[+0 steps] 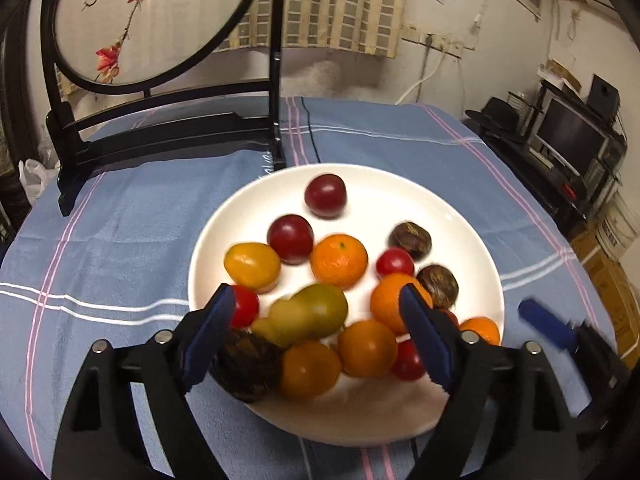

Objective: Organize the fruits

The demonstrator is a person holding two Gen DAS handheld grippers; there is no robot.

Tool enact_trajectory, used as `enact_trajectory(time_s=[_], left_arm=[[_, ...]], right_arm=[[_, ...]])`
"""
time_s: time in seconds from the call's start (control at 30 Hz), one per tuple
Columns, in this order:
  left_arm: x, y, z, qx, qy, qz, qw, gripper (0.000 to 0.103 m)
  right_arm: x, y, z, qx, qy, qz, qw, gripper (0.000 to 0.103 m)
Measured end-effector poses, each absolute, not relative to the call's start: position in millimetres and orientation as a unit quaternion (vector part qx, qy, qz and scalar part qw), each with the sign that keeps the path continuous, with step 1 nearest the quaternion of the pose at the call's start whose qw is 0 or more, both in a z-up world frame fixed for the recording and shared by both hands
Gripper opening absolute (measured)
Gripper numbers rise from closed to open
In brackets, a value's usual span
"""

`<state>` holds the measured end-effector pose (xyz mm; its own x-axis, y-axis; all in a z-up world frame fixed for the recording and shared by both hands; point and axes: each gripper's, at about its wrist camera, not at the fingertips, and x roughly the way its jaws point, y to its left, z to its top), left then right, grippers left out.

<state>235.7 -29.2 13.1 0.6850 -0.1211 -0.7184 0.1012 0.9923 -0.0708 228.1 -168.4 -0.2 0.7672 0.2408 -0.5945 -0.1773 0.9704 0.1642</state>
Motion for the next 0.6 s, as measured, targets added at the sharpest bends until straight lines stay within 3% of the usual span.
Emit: enact_trajectory(time_s=[0.2,0.27,0.43,0.6], left_arm=[[221,-19,19,-0.011,0.386,-0.037,0.922,0.086],[214,-14,22,-0.015,0.383,-0.034,0.923,0.089],[187,4,22,-0.041,0.383,-0.001,0.923,0.093],[159,26,10,-0.072,0.398,0.011,0.914,0.096]], right_arm=[[221,-177,8,0.059,0.317,0.104,0.941,0.078],[220,-183,10,0.061,0.328,0.089,0.938,0.086],[218,-196,5,0.071,0.382,0.061,0.919,0.095],[203,-200,-2,0.065,0.388,0.056,0.918,0.096]])
